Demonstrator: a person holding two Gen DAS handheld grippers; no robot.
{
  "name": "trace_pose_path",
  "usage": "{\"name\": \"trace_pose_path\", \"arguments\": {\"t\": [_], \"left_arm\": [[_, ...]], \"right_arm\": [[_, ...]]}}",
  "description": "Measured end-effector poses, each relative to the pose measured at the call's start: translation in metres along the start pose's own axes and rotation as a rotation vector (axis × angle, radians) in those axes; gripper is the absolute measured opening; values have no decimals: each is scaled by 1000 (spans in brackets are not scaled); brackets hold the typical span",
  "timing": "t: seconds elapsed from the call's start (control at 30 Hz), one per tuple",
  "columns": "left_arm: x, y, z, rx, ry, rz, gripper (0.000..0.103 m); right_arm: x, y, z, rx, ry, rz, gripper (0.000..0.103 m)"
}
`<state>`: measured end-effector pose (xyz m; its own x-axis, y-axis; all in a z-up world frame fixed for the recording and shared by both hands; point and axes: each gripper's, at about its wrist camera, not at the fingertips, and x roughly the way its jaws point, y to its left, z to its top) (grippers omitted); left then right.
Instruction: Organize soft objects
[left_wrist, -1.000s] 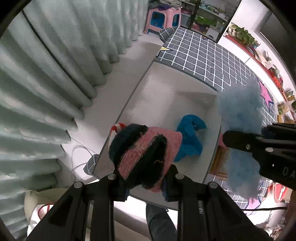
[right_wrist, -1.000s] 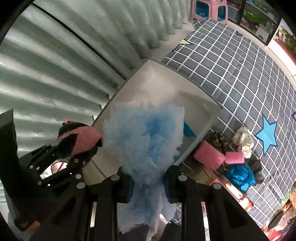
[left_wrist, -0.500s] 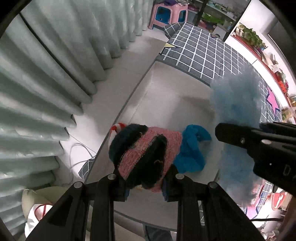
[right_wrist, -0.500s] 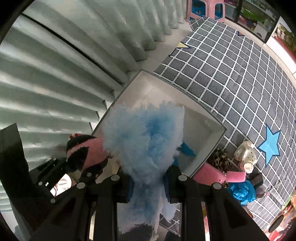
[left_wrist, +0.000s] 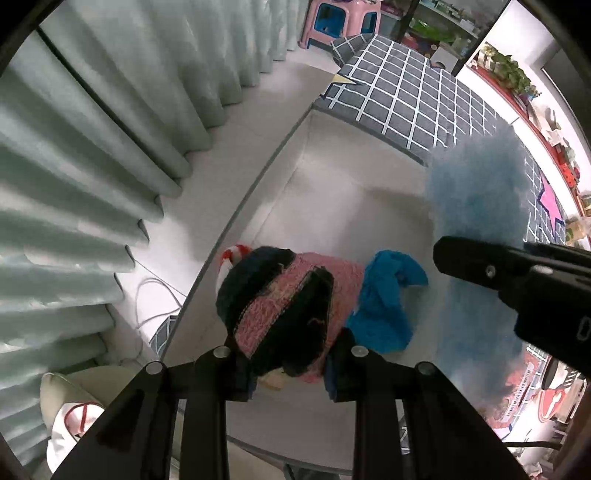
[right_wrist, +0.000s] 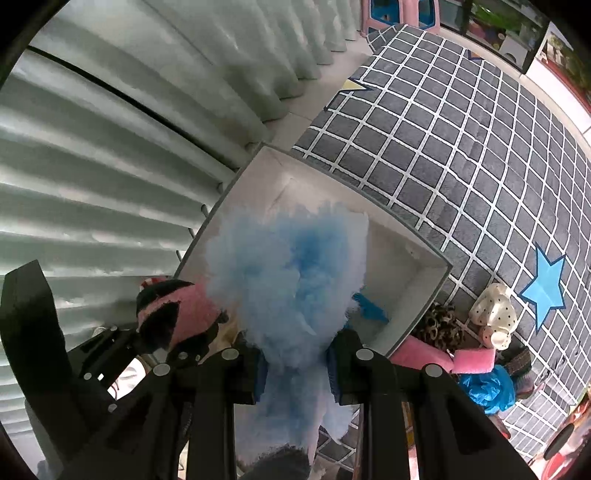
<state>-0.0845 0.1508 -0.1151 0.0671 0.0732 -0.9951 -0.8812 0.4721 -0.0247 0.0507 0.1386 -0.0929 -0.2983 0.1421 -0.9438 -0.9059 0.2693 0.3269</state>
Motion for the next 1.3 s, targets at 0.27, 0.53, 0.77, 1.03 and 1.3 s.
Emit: {"name": "trace_pose_path", "arguments": {"t": [0.27, 0.53, 0.77, 1.03, 1.3], "left_arm": [[8, 0, 3, -2, 21, 2, 30], [12, -1, 7, 4, 27, -5, 31], [6, -7, 6, 20, -8, -20, 82], [2, -4, 4, 2, -34, -36, 102], [-3, -5, 6, -9, -58, -51, 103]], "right_arm": [[6, -1, 5, 7, 4, 5, 27], [10, -4, 8, 16, 10, 4, 27], [9, -4, 7, 9, 6, 1, 56], [7, -5, 7, 12, -9, -7, 91], [-1, -11, 4, 30, -33, -23, 103]]}}
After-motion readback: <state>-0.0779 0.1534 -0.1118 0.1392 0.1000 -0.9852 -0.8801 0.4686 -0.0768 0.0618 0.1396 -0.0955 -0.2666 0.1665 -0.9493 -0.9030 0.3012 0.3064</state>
